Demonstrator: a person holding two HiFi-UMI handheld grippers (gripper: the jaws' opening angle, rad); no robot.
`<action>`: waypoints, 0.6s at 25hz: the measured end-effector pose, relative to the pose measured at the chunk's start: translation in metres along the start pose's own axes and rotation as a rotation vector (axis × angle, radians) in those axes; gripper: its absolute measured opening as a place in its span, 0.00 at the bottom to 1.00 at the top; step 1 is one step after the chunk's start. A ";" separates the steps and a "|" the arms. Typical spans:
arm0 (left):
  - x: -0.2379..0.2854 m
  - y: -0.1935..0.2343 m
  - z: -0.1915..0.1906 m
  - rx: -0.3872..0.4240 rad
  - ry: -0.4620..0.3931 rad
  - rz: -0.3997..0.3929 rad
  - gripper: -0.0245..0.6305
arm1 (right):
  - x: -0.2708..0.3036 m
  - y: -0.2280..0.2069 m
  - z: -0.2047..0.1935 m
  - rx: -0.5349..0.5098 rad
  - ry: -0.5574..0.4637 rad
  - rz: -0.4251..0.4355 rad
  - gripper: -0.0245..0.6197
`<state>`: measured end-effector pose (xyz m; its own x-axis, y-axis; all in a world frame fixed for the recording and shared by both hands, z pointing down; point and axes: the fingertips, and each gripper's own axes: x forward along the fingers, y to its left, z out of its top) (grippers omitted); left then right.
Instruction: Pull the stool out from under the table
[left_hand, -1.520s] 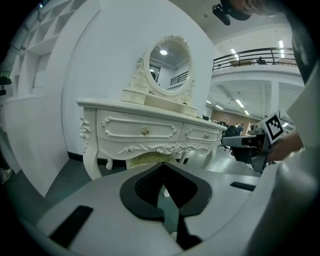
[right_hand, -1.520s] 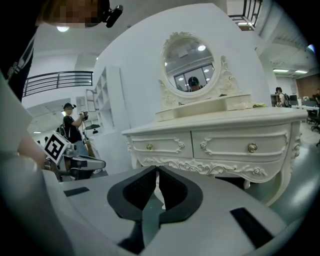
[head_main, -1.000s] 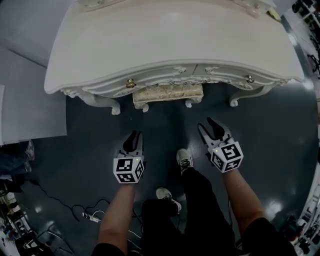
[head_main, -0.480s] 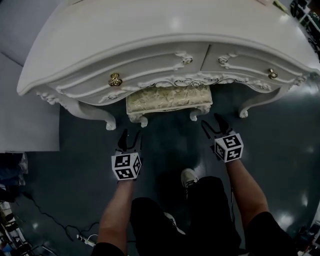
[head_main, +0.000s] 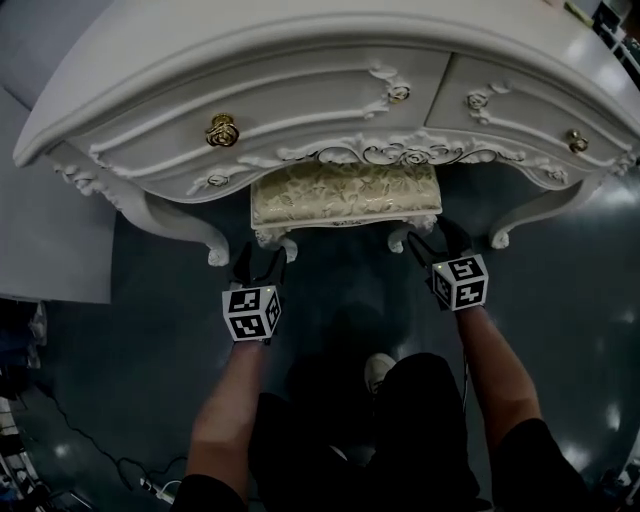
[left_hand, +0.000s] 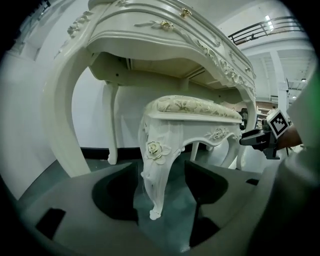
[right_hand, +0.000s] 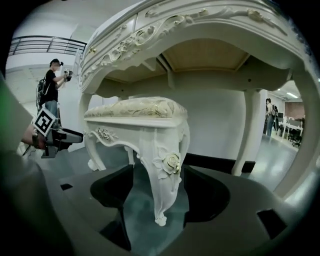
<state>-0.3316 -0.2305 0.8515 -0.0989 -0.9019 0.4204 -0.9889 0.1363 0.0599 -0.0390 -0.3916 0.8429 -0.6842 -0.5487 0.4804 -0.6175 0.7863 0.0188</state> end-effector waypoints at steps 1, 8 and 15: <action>0.004 -0.002 -0.002 0.003 0.000 0.000 0.48 | 0.004 -0.002 0.002 -0.014 0.000 0.005 0.52; 0.029 0.002 -0.006 0.007 0.006 0.000 0.48 | 0.028 -0.002 0.011 -0.054 0.001 0.012 0.52; 0.048 0.004 -0.011 0.044 0.038 -0.008 0.48 | 0.039 -0.003 0.007 -0.070 0.018 -0.005 0.52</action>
<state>-0.3396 -0.2690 0.8817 -0.0877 -0.8866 0.4542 -0.9936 0.1103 0.0234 -0.0659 -0.4172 0.8557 -0.6737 -0.5477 0.4961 -0.5917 0.8020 0.0820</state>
